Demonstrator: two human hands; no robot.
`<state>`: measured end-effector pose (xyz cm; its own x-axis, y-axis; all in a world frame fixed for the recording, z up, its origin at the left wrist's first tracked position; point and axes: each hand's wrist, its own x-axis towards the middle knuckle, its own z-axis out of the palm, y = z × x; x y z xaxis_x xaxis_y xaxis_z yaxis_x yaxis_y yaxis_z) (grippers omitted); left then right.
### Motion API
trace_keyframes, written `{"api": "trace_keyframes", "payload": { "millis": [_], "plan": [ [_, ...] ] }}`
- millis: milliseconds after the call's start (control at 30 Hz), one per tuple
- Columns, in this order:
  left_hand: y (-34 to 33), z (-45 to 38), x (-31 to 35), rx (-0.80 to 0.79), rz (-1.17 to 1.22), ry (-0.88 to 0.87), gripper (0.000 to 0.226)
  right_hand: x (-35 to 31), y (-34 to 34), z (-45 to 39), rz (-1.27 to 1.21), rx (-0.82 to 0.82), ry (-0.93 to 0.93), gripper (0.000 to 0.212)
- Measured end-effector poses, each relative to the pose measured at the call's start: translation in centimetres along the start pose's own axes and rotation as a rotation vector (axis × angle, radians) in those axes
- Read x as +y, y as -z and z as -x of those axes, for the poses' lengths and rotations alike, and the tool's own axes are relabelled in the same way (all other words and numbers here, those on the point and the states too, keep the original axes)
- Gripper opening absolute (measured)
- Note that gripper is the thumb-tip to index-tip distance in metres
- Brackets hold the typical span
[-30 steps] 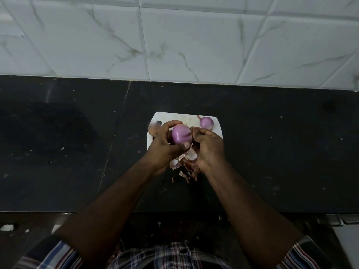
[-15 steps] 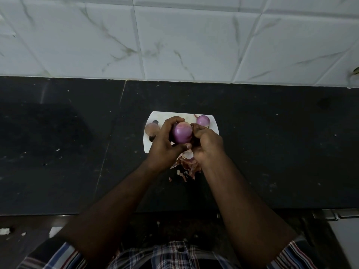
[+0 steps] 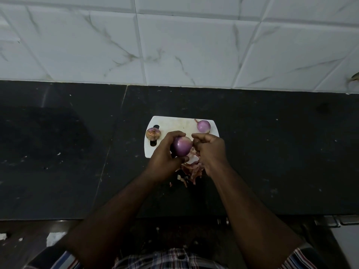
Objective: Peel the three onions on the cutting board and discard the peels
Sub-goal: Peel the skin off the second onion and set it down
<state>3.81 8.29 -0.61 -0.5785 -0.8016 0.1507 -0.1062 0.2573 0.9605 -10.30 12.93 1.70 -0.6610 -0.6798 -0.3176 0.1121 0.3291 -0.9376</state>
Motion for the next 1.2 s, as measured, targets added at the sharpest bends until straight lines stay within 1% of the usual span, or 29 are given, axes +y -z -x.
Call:
{"api": "trace_keyframes", "payload": {
  "millis": [167,233,300,367,400,467,533,600,667,767,833,900,967,1067,1133,1200],
  "plan": [
    [0.6,-0.9,0.5,-0.009,0.146,0.116,0.072,-0.8,0.8,-0.1,0.088,-0.09,0.054,0.031],
    [0.9,-1.0,1.2,-0.004,0.213,0.189,0.068,-1.3,1.4,-0.2,0.191,-0.184,0.077,0.039],
    [1.1,-1.2,1.6,-0.004,0.407,0.295,0.064,-1.5,1.9,-0.2,0.253,-0.302,0.135,0.045],
    [1.4,-1.4,1.4,-0.014,0.634,0.389,0.061,-1.4,1.8,0.0,0.196,-0.368,0.188,0.047],
    [1.5,-1.5,1.5,-0.018,0.724,0.418,0.059,-1.2,1.5,0.2,0.136,-0.365,0.203,0.043],
    [1.4,-1.6,1.8,-0.019,0.85,0.46,0.056,-0.9,0.7,0.5,0.005,-0.291,0.202,0.029],
    [1.1,-1.7,2.2,-0.025,0.911,0.475,0.056,-0.7,0.0,0.6,-0.083,-0.187,0.2,0.017],
    [1.1,-1.8,2.3,-0.004,0.92,0.474,0.053,-0.6,-0.8,0.6,-0.095,-0.113,0.23,0.017],
    [1.0,-2.0,2.5,0.02,0.895,0.462,0.056,-0.8,-1.4,0.6,-0.125,-0.042,0.195,0.02],
    [0.9,-1.8,2.5,0.031,0.784,0.398,0.06,-1.2,-2.1,0.5,-0.188,0.034,0.02,0.019],
    [0.7,-1.4,2.5,0.052,0.609,0.321,0.06,-1.3,-2.2,0.3,-0.166,0.035,-0.096,0.014],
    [0.5,-1.1,2.4,0.089,0.347,0.212,0.062,-1.2,-2.0,0.2,-0.125,0.028,-0.151,0.013],
    [0.2,-0.9,2.1,0.119,0.159,0.126,0.064,-1.1,-1.9,0.1,-0.077,0.036,-0.155,0.016],
    [0.0,-1.0,1.0,0.127,-0.041,0.024,0.07,-0.8,-1.5,0.2,0.0,0.019,-0.144,0.016],
    [0.1,-1.0,0.4,0.102,-0.129,0.013,0.072,-0.6,-1.3,0.2,0.067,0.004,-0.127,0.015],
    [0.1,-1.0,0.1,0.088,-0.149,0.032,0.072,-0.3,-1.2,0.2,0.206,0.011,-0.026,0.015]
  ]
}}
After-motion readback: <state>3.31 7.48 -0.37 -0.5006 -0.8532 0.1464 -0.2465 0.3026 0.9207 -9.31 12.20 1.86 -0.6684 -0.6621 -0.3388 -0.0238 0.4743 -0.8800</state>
